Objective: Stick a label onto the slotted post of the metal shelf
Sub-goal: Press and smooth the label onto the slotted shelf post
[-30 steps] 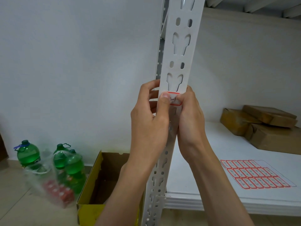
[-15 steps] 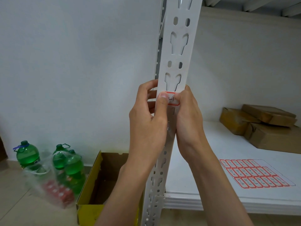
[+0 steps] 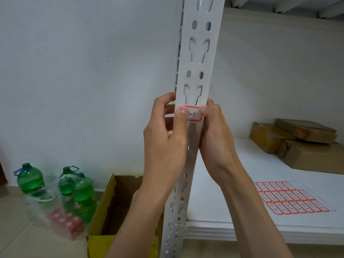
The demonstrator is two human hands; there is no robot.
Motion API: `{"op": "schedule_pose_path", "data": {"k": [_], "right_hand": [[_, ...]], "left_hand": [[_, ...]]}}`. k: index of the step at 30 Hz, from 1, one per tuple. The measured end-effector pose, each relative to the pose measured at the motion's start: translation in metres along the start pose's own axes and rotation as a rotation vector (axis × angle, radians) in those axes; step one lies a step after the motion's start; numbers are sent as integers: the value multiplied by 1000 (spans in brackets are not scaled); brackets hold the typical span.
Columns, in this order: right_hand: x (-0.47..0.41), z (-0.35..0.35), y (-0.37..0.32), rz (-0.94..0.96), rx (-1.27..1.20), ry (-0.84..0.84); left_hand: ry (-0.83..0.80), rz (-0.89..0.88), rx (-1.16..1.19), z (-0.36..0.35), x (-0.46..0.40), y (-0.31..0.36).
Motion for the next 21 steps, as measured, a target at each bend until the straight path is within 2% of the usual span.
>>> {"op": "schedule_pose_path", "data": {"k": [9,21], "right_hand": [[-2,1,-2,38,183,60],[-2,3,-8,-1,213,6]], "left_hand": [[2,6,11,-1,0,0],[6,-9,-5,0,1,-1]]}}
Point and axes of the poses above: each hand's wrist, its own x-axis away from the middle knuckle, its own z-axis out of the back of the hand, y = z × x, the point moved 2 cm from there along -x, towards the middle knuckle, and after that the axes turned 9 degrees about -y, right-handed, at the moved point
